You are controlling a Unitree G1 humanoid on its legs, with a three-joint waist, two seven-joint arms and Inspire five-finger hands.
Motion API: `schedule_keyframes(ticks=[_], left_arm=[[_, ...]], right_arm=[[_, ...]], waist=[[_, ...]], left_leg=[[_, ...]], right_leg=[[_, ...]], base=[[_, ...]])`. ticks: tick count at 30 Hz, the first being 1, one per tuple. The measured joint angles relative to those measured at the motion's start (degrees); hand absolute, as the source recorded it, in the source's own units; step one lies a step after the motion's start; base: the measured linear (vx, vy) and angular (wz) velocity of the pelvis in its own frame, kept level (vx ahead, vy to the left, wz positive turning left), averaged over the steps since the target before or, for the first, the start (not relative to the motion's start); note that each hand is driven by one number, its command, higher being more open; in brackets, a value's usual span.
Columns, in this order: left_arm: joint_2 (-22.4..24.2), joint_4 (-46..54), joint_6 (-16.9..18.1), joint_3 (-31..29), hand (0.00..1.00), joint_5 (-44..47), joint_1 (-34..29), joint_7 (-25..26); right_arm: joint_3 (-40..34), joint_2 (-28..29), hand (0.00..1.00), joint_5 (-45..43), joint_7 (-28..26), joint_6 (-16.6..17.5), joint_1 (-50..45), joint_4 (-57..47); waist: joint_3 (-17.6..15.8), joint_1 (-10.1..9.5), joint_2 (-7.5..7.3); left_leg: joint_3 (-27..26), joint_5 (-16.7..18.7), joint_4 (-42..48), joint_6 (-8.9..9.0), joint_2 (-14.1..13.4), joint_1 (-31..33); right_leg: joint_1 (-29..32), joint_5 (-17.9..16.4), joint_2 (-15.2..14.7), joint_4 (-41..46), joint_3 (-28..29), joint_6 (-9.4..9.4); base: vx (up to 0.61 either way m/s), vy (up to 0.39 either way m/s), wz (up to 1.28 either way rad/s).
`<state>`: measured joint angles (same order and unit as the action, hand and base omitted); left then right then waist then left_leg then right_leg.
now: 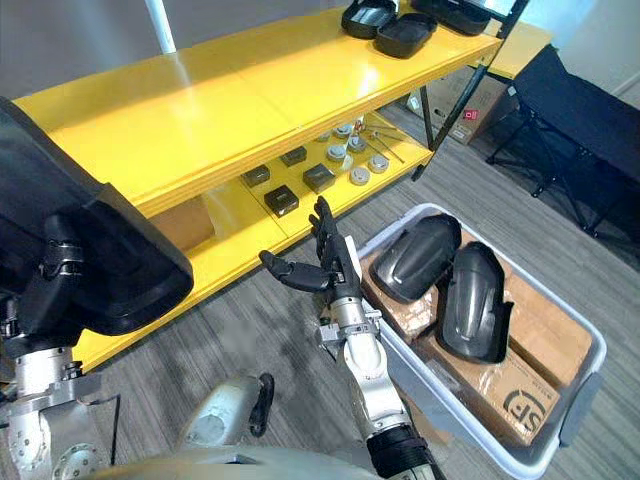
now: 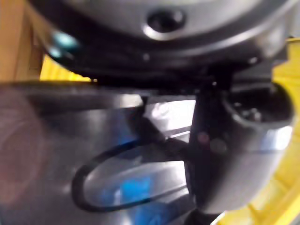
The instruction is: Walk over and take three plastic housings, then place them on the shelf
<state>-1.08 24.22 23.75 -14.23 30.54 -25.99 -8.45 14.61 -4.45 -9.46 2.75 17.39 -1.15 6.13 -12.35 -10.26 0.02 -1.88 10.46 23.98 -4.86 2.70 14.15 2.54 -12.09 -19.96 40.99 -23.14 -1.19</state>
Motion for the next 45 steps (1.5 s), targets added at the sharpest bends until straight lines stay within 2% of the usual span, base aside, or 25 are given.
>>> schedule_keyframes(ticks=[2,4,6,8,9,12,14,15,16,19,20,21,23,24,25,26,28,29,30,31,32,34,40,43,45], left_arm=[[0.07,-0.05,0.0,-0.14,0.0,0.03,0.04,1.38],[0.06,-0.14,0.0,0.44,0.0,0.01,0.98,2.8],[-0.09,-1.44,0.21,1.27,0.0,-0.13,2.9,3.04],[-0.6,-4.29,0.22,2.06,0.0,-1.04,4.9,3.05],[-0.91,-4.74,0.22,2.09,0.0,-1.05,5.09,2.8],[-2.28,-4.93,0.81,2.15,0.0,-0.96,5.5,1.58],[-3.13,-5.02,1.28,1.96,0.0,-0.95,5.54,1.81],[-2.52,-5.86,1.26,2.29,0.0,-0.97,5.51,1.74],[-2.05,-6.1,1.23,2.33,0.0,-0.98,4.81,1.75],[-1.98,-6.11,1.02,2.77,0.0,-1.33,5.07,1.45],[-1.78,-6.11,0.85,3.04,0.0,-1.94,5.27,0.52],[-1.69,-6.21,0.71,3.36,0.0,-2.13,5.75,-0.7],[-2.15,-6.29,0.76,4.27,0.0,-3.96,7.21,-1.17],[-2.19,-6.28,0.88,5.06,0.0,-4.85,8.42,-1.28],[-2.17,-6.3,0.97,5.58,0.0,-5.23,8.82,-1.28],[-2.19,-6.32,0.97,6.82,0.0,-6.27,9.05,-1.31],[-2.43,-6.74,0.94,9.46,0.0,-6.84,9.78,-1.93],[-3.5,-6.68,0.66,10.55,0.0,-6.8,10.22,-2.25],[-4.24,-6.66,0.64,10.8,0.0,-6.8,10.48,-2.38],[-5.97,-6.29,-0.05,11.01,0.0,-6.51,11.43,-3.03],[-7.47,-5.77,-0.88,11.03,0.0,-6.28,12.21,-3.79],[-8.3,-4.8,-2.65,11.14,0.0,-5.49,12.7,-5.13],[-9.35,-0.68,-10.06,16.19,0.0,-4.83,14.76,-5.91],[-10.64,-0.66,-14.83,20.07,0.0,-8.06,18.25,-3.66],[-11.13,-1.64,-18.42,21.91,0.0,-8.75,21.91,0.37]], right_arm=[[0.03,0.2,1.0,0.08,-0.23,0.01,0.04,-0.02],[-0.4,-0.47,1.0,0.21,-0.58,0.01,0.54,-1.22],[-2.15,-1.37,1.0,0.27,0.24,0.01,0.63,-4.41],[-4.81,-2.51,1.0,0.28,1.49,0.03,0.59,-7.04],[-5.53,-2.62,1.0,0.27,1.59,0.03,0.53,-7.07],[-9.68,-2.67,1.0,0.08,1.72,0.05,-0.47,-7.1],[-11.39,-2.78,1.0,-0.13,1.09,0.05,-0.35,-7.08],[-12.0,-3.58,1.0,-0.17,0.34,-0.03,-0.29,-6.8],[-11.98,-4.65,1.0,-0.17,-0.63,-0.1,-0.24,-6.82],[-12.12,-6.31,1.0,-0.3,-2.88,-0.1,-0.27,-6.81],[-12.38,-7.29,1.0,-0.28,-3.3,-0.06,-0.38,-6.82],[-13.15,-7.79,1.0,-0.26,-3.34,0.15,-0.05,-6.87],[-14.91,-7.79,1.0,-0.19,-2.31,1.83,0.55,-6.82],[-16.07,-7.8,1.0,-0.18,-1.45,3.17,1.82,-6.81],[-16.53,-7.8,1.0,0.07,-0.77,3.83,2.64,-6.79],[-17.12,-7.84,1.0,1.0,1.25,5.71,3.71,-6.8],[-18.08,-8.48,1.0,3.25,4.45,8.98,4.22,-7.69],[-18.21,-8.2,1.0,5.9,7.09,9.26,4.1,-9.53],[-18.31,-8.2,1.0,6.92,7.86,9.31,3.97,-10.79],[-19.0,-8.22,1.0,7.27,8.82,9.49,3.5,-13.98],[-20.05,-8.21,1.0,7.23,9.49,9.63,2.95,-17.03],[-22.24,-8.2,1.0,7.2,9.81,9.87,2.01,-20.55],[-26.06,-8.17,1.0,6.75,10.04,9.05,-1.23,-23.85],[-26.24,-8.13,1.0,6.78,8.55,6.6,-3.34,-23.87],[-26.4,-8.14,1.0,6.92,8.11,5.34,-4.88,-23.92]], waist=[[-0.1,0.09,0.34],[-0.15,1.21,1.21],[0.08,2.72,2.19],[0.22,5.05,3.02],[0.33,5.52,2.9],[2.52,6.1,2.24],[3.59,6.66,1.14],[3.93,6.83,2.22],[4.24,6.48,3.26],[4.32,5.92,3.66],[4.25,6.08,3.78],[3.75,6.28,3.71],[3.43,6.22,3.98],[2.75,6.59,3.96],[2.38,6.94,4.19],[2.0,7.56,5.1],[1.58,8.02,6.72],[1.25,8.91,5.45],[1.37,9.23,5.03],[1.22,10.16,4.17],[1.12,10.35,3.59],[1.14,10.47,3.38],[1.67,12.22,2.41],[1.72,13.71,2.33],[2.02,15.41,2.3]], left_leg=[[0.49,-1.38,-3.15,0.69,0.33,-2.68],[2.29,-3.3,-9.06,0.22,1.7,-6.96],[5.3,-4.82,-12.06,-0.68,3.53,-9.04],[9.97,-5.78,-14.06,-1.69,7.15,-12.69],[11.01,-5.81,-14.31,-1.75,7.85,-13.72],[13.16,-5.33,-15.0,-1.16,8.98,-15.79],[11.75,-2.75,-15.22,0.03,8.95,-16.63],[10.91,-2.25,-14.54,0.04,7.83,-16.74],[9.73,-1.87,-13.35,0.61,6.37,-16.74],[7.59,0.23,-8.65,3.81,4.44,-16.29],[5.98,1.04,-1.69,5.07,4.33,-13.96],[2.93,1.76,8.68,5.3,4.14,-9.27],[-0.12,5.16,12.65,4.49,0.18,-4.64],[-0.18,5.77,10.72,5.93,-2.97,-2.51],[-0.07,5.5,8.96,6.78,-4.73,-2.16],[0.23,3.03,2.65,9.16,-7.93,-2.92],[-0.01,-2.62,-2.97,11.22,-10.42,-5.34],[-1.56,-2.27,-4.91,10.72,-7.79,-6.62],[-1.9,-2.51,-5.64,10.18,-6.68,-6.62],[-2.91,-3.51,-6.74,8.48,-5.03,-6.64],[-3.41,-3.7,-6.89,7.97,-4.14,-6.68],[-3.88,-3.76,-7.18,7.88,-3.99,-7.25],[-5.54,-3.57,-8.67,8.18,-5.41,-9.05],[-7.87,-3.72,-10.6,8.65,-6.47,-10.56],[-9.94,-3.88,-11.26,8.94,-7.33,-10.76]], right_leg=[[1.71,-1.21,1.56,-1.97,-0.06,-0.22],[5.85,-1.44,5.6,-8.16,1.99,-0.19],[10.28,-0.24,8.38,-13.79,7.43,-2.07],[12.41,2.09,8.91,-20.25,15.28,-5.3],[12.23,2.35,8.95,-21.35,16.68,-5.6],[11.73,6.15,10.14,-24.28,18.12,-4.54],[9.18,11.57,10.33,-26.95,15.52,-1.86],[8.05,12.28,10.79,-27.42,14.45,-2.64],[6.04,12.52,12.01,-29.04,13.41,-2.11],[2.52,11.86,13.8,-31.68,12.16,-1.08],[0.68,11.6,14.03,-32.89,12.04,-0.69],[-1.7,11.23,13.31,-34.4,12.27,-0.25],[-3.17,11.0,12.7,-35.2,12.45,-0.23],[-3.45,10.5,11.98,-35.07,12.64,-0.74],[-3.66,10.23,11.62,-34.82,12.73,-1.19],[-3.57,9.27,11.13,-33.22,13.19,-2.66],[-2.45,6.03,9.99,-29.49,14.79,-5.39],[-1.88,5.87,7.18,-28.79,15.75,-5.41],[-1.74,6.13,6.02,-29.09,15.87,-5.77],[-1.72,7.06,4.31,-29.65,16.04,-7.03],[-1.93,8.12,3.46,-30.85,15.77,-8.2],[-2.84,9.97,3.29,-32.49,14.34,-8.9],[-3.85,10.2,4.56,-33.96,14.17,-8.81],[-3.6,10.98,5.6,-35.3,16.26,-7.89],[-2.19,11.44,6.38,-35.89,18.25,-7.32]], base=[[0.26,0.158,0.1],[0.23,0.106,0.42],[0.27,0.078,0.9],[0.36,0.013,1.38],[0.31,-0.06,1.42],[0.31,-0.103,1.36],[0.33,-0.141,1.2],[0.3,-0.131,0.9],[0.3,-0.114,0.51],[0.3,-0.115,0.12],[0.2,-0.028,0.11],[0.18,0.0,0.06],[0.12,0.048,0.01],[0.07,0.072,-0.01],[0.04,0.143,-0.13],[0.03,0.166,-0.21],[0.02,0.347,-0.36],[0.03,0.422,-0.27],[0.09,0.385,-0.12],[0.09,0.254,0.0],[0.09,0.211,-0.02],[0.07,0.087,-0.08],[0.01,-0.029,-0.15],[-0.05,-0.034,-0.43],[-0.04,-0.023,-0.49]])
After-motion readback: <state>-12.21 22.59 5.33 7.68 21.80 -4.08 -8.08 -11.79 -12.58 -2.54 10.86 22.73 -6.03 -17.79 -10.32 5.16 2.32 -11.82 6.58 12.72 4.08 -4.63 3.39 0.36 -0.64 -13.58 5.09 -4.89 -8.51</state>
